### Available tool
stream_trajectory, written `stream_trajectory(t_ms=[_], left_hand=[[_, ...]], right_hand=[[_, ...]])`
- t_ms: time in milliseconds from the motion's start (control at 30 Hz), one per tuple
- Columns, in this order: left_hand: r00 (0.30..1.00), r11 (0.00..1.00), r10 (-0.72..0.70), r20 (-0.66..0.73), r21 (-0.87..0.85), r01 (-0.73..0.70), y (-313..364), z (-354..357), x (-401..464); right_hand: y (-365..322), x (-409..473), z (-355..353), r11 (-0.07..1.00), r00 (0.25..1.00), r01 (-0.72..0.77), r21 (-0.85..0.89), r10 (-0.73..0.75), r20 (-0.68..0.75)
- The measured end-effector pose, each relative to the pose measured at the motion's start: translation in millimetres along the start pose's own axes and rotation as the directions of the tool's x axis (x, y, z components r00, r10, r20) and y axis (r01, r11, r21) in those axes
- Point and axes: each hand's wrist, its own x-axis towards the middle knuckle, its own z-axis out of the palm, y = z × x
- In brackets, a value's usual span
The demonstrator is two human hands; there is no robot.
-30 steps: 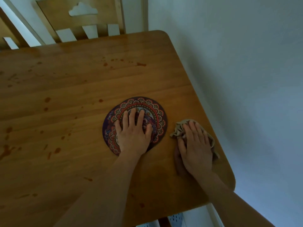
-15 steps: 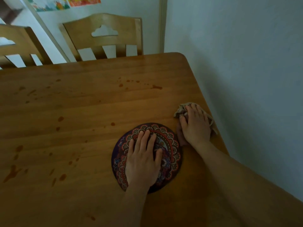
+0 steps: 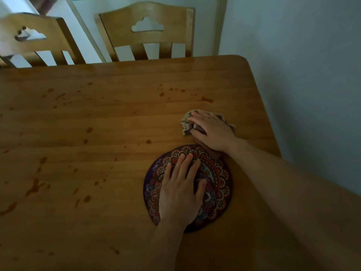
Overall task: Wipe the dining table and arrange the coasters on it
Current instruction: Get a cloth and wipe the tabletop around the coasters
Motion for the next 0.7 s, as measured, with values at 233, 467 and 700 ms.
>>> stream_trajectory(t_ms=[233, 467, 700], left_hand=[[1.000, 1.000, -0.010, 0.017, -0.010, 0.010, -0.3, -1.5, -1.4], [0.999, 1.000, 0.007, 0.031, 0.001, -0.007, 1.5, -3.1, -2.1], [0.999, 1.000, -0.003, 0.032, 0.006, 0.003, 1.0, -3.1, 1.5]], right_hand=[[41.4, -66.9, -5.4, 0.925, 0.884, -0.379, 0.026, 0.370, -0.287], [-4.4, -177.7, 34.5, 0.864, 0.816, -0.502, 0.036, 0.487, -0.313], [-82.5, -250.9, 84.8, 0.862, 0.816, -0.507, -0.006, 0.478, -0.325]])
